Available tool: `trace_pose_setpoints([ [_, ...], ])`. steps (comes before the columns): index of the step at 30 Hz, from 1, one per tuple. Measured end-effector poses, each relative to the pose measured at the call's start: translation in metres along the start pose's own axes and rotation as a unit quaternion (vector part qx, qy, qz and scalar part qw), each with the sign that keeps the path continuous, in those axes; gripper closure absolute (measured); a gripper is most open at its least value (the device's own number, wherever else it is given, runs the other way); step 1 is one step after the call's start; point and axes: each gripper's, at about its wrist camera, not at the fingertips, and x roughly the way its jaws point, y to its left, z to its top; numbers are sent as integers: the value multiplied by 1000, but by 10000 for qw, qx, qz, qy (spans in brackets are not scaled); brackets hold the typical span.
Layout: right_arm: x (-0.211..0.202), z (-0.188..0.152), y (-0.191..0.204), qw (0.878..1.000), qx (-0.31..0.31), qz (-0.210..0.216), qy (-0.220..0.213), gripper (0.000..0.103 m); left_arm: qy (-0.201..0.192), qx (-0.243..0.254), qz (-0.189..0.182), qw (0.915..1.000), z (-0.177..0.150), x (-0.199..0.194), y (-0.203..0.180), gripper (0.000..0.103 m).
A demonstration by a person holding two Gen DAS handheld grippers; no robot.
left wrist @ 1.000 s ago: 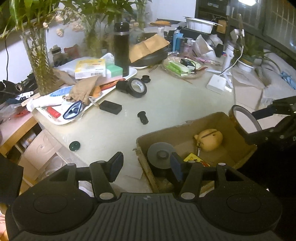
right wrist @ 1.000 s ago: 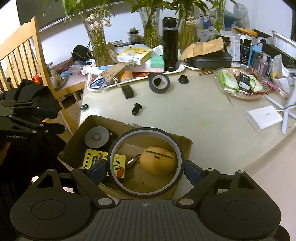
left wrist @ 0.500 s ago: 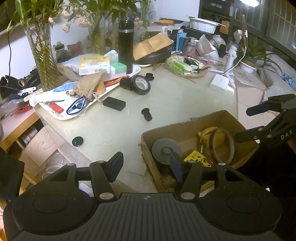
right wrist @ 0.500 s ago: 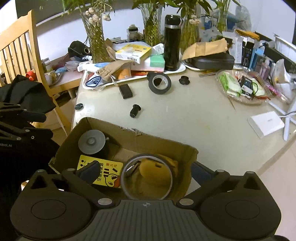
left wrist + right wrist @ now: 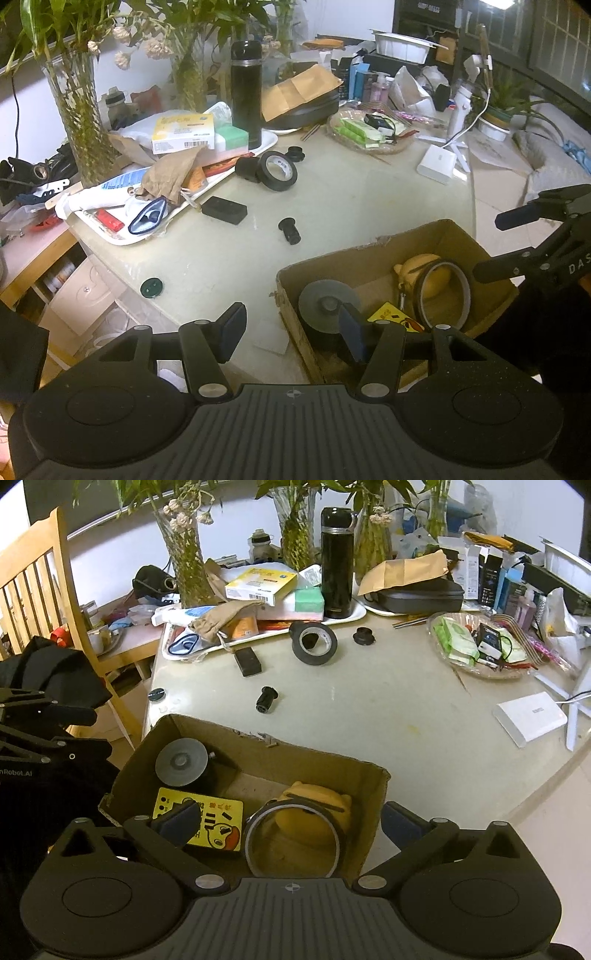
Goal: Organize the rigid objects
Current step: 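Open the left gripper to drop the roll while the right gripper lowers and releases the ring, then reach to the small black rubber stopper on the table and grasp it with the right gripper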
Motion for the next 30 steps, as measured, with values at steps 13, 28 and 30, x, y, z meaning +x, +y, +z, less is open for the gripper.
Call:
trace_pose_setpoints([
  [13,-1,7,-4,9998,94,-57,-157,0,-25,122,5,9999,6,10,-1,48],
  [28,29,42,7,9994,188,-269,-93,0,-182,140,54,9997,24,27,6,48],
  [30,34,48,8,9991,263,-301,-128,0,-185,152,55,9997,27,30,7,48],
])
